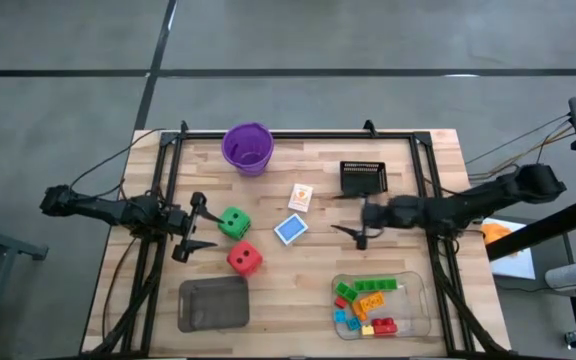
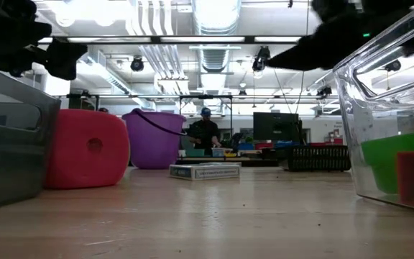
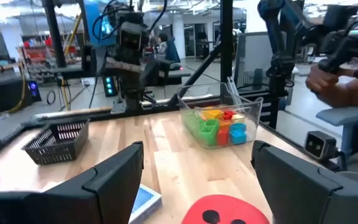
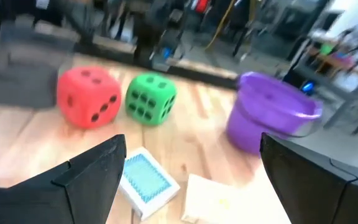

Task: Pick & Place Toys
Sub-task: Put the blue deck of cards into the black basket

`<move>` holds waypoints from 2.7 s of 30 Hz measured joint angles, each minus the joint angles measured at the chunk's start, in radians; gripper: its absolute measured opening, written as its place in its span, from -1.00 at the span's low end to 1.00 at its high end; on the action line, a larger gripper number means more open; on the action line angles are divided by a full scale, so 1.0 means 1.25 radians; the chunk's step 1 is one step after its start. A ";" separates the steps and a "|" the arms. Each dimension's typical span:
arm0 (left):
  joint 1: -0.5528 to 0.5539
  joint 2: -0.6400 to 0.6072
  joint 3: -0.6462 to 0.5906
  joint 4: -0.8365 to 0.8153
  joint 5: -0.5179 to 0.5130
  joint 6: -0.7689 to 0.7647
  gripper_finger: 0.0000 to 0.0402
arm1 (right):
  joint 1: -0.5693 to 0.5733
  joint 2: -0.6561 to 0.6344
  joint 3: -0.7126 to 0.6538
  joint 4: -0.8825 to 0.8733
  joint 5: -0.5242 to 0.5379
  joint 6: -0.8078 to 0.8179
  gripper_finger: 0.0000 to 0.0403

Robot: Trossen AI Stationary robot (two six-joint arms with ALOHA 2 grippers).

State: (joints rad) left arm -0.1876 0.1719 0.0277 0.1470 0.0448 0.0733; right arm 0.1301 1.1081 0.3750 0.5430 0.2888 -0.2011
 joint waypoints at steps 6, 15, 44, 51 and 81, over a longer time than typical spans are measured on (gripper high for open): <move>0.001 0.000 0.000 0.003 -0.015 0.016 0.50 | -0.087 0.195 0.196 -0.153 -0.144 -0.056 0.80; 0.001 0.000 0.000 -0.027 -0.039 -0.081 0.50 | -0.146 0.427 0.459 -0.376 -0.317 -0.162 0.80; 0.001 0.012 0.000 -0.155 -0.038 -0.143 0.50 | -0.126 0.487 0.725 -0.791 -0.244 -0.150 0.80; 0.001 0.012 0.000 -0.157 -0.038 -0.143 0.50 | -0.131 0.501 0.725 -0.806 -0.254 -0.156 0.80; 0.001 0.012 0.000 -0.157 -0.038 -0.143 0.50 | -0.140 0.851 0.957 -0.942 -0.323 -0.263 0.80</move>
State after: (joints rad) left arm -0.1866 0.1871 0.0277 -0.0494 -0.0032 -0.1051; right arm -0.0452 2.1718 1.5707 -0.6344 -0.1156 -0.5303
